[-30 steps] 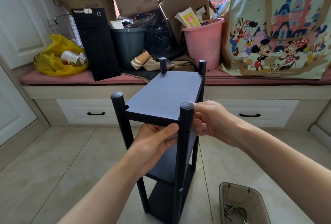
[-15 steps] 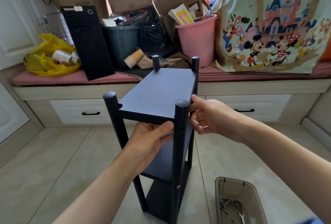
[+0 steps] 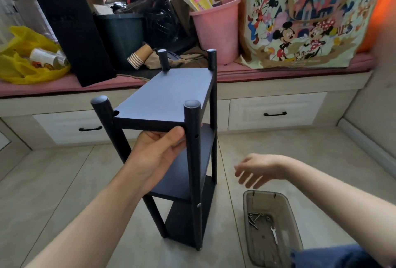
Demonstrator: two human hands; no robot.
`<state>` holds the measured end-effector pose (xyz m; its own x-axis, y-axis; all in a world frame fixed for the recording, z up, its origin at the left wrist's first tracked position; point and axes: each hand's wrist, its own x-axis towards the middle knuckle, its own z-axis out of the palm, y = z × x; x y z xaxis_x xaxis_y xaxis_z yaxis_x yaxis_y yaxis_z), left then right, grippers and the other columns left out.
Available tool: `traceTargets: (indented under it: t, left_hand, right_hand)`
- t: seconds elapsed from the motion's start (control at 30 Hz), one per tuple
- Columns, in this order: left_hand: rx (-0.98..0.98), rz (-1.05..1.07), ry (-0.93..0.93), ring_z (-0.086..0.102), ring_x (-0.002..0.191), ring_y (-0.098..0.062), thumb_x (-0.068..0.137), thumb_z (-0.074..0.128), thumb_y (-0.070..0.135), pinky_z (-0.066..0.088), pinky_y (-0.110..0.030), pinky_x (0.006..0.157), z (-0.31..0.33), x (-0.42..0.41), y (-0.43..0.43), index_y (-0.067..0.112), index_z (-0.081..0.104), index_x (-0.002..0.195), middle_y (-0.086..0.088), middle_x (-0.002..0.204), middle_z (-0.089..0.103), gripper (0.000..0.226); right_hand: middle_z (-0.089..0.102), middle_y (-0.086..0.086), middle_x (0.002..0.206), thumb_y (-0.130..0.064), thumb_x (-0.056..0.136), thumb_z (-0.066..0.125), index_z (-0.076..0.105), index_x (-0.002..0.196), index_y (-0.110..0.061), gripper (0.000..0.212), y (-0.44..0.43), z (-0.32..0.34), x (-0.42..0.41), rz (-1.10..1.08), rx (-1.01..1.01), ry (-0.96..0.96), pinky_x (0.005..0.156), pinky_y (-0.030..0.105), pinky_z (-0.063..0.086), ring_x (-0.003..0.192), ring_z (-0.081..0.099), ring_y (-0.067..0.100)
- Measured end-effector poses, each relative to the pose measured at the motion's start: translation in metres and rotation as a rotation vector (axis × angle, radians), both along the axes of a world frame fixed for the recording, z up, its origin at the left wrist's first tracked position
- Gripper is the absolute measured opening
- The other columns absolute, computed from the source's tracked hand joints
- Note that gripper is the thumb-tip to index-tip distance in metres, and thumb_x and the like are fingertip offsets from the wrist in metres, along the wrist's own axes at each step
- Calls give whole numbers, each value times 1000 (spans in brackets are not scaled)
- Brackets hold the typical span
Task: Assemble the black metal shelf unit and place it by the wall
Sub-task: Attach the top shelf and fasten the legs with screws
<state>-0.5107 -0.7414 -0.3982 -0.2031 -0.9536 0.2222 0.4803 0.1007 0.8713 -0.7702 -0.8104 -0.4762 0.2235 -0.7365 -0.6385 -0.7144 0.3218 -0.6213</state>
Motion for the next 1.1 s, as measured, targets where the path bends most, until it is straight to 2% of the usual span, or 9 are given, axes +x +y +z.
traceTargets:
  t: [0.17,0.33,0.4,0.5,0.6,0.67,0.73,0.83,1.1]
  left_hand:
    - [-27,-15,-18,67,117,-30,67,91,34,54,-35,96,0,1,0,18,81,101,-8,115,75,39]
    - [-41,-14,-31,66,119,-30,70,89,34,54,-35,97,-3,1,0,20,81,98,-6,114,76,32]
    - [-41,-11,-28,66,120,-30,70,89,33,53,-35,98,-3,0,0,20,81,98,-5,114,76,32]
    - [-40,-4,-32,65,121,-30,70,89,33,53,-35,98,-4,1,-2,20,81,100,-6,115,75,34]
    - [-46,-5,-36,64,122,-30,73,86,32,53,-35,98,-5,1,-3,19,80,104,-6,117,74,34]
    - [-56,-5,-42,64,123,-30,75,84,32,52,-35,99,-6,2,-3,20,80,103,-5,117,75,31]
    - [-65,3,-55,64,122,-30,75,83,32,52,-35,100,-6,1,-3,21,80,103,-4,116,75,30]
    - [-69,10,-67,65,120,-29,76,82,32,52,-35,100,-6,0,-3,21,80,103,-3,115,75,29]
    - [-77,7,-81,67,119,-27,80,73,27,52,-34,98,-7,2,-3,23,81,100,-1,113,76,22]
  right_hand:
    - [63,4,87,-32,102,47,56,91,-13,24,8,-96,-6,-164,83,92,62,26,50,68,59,17]
    - [54,8,79,-31,101,46,46,80,-10,30,30,-149,-4,-96,95,298,56,30,53,60,55,22]
    - [57,10,83,-31,101,46,47,89,-8,26,38,-162,-3,-101,140,317,70,38,57,67,58,25]
    - [61,14,104,-30,101,45,47,109,-4,27,46,-178,2,-64,171,355,76,38,59,81,65,30]
    - [58,10,96,-18,101,47,47,101,-6,13,50,-185,14,50,133,396,60,28,54,95,67,30]
    - [63,11,107,-8,98,48,51,95,-8,5,52,-198,20,88,123,422,47,23,48,108,67,32]
    - [62,16,127,-9,96,51,55,113,-3,19,55,-214,24,48,78,419,61,26,53,116,63,31]
    - [50,18,142,-23,95,58,33,142,-1,58,61,-228,33,-34,60,356,97,34,47,127,53,32]
    - [48,10,147,-22,90,61,22,153,-15,75,77,-235,62,106,40,254,103,35,46,130,51,29]
